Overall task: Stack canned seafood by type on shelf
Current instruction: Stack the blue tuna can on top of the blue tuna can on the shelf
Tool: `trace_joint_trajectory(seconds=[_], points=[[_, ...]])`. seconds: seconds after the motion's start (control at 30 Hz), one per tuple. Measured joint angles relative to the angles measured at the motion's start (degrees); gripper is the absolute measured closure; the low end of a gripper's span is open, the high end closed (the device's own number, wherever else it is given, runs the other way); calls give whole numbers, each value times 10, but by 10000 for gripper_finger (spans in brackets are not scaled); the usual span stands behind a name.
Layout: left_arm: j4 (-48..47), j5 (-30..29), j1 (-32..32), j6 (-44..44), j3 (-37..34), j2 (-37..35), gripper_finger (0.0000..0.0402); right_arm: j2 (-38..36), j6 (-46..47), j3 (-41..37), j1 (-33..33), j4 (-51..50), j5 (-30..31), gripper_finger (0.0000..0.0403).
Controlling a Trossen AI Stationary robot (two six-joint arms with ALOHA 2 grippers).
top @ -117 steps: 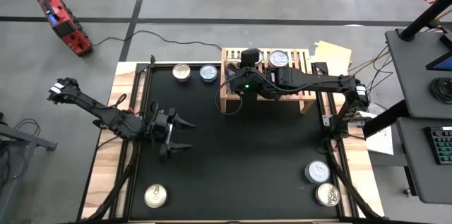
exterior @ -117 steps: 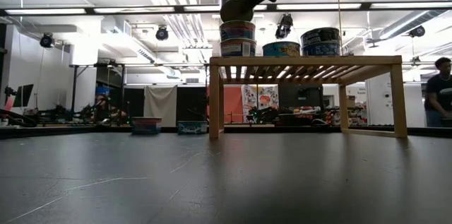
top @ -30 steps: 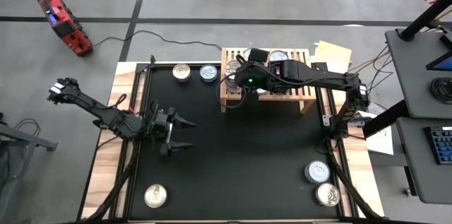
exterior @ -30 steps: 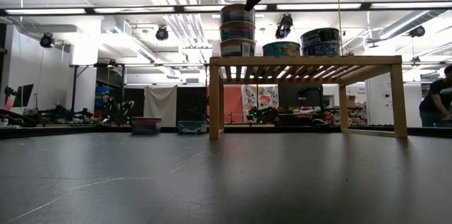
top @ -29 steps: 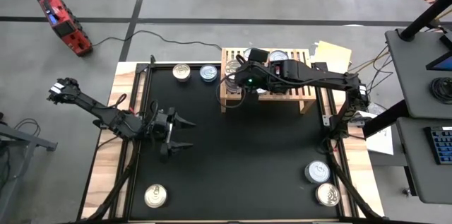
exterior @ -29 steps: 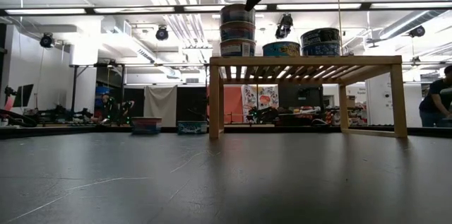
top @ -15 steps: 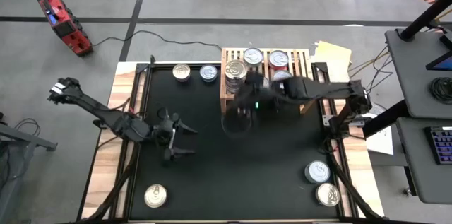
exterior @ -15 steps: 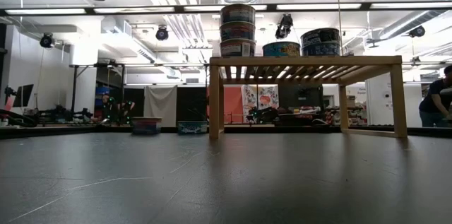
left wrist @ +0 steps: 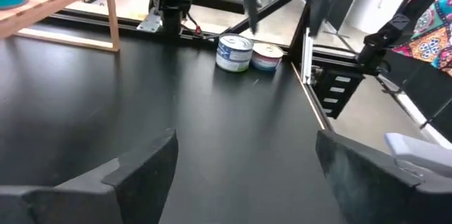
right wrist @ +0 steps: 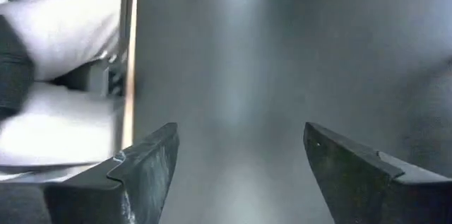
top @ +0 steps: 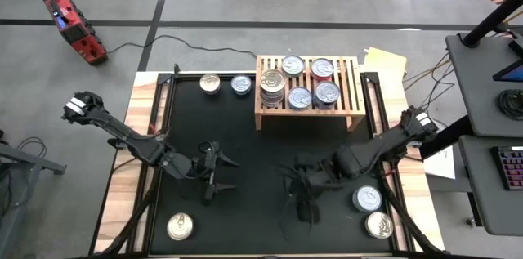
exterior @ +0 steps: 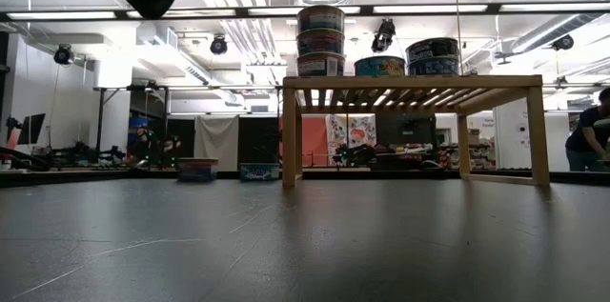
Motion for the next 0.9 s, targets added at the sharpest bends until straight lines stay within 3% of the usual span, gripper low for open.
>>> trace_joint_trajectory(seconds=[0.2,0.37,0.5,0.7,0.9], points=[[10,-20,0,1,0,26,98,0,247,-78,63,-29,-63,142],[16,-21,0,1,0,39,106,-1,486,-121,123,-142,-122,183],[19,-21,0,1,0,43,107,-2,636,-139,171,-229,-135,224],[24,-21,0,1,0,42,107,-2,761,-168,202,-244,-135,301],[25,-21,0,1,0,42,107,-1,810,-223,210,-242,-135,383]])
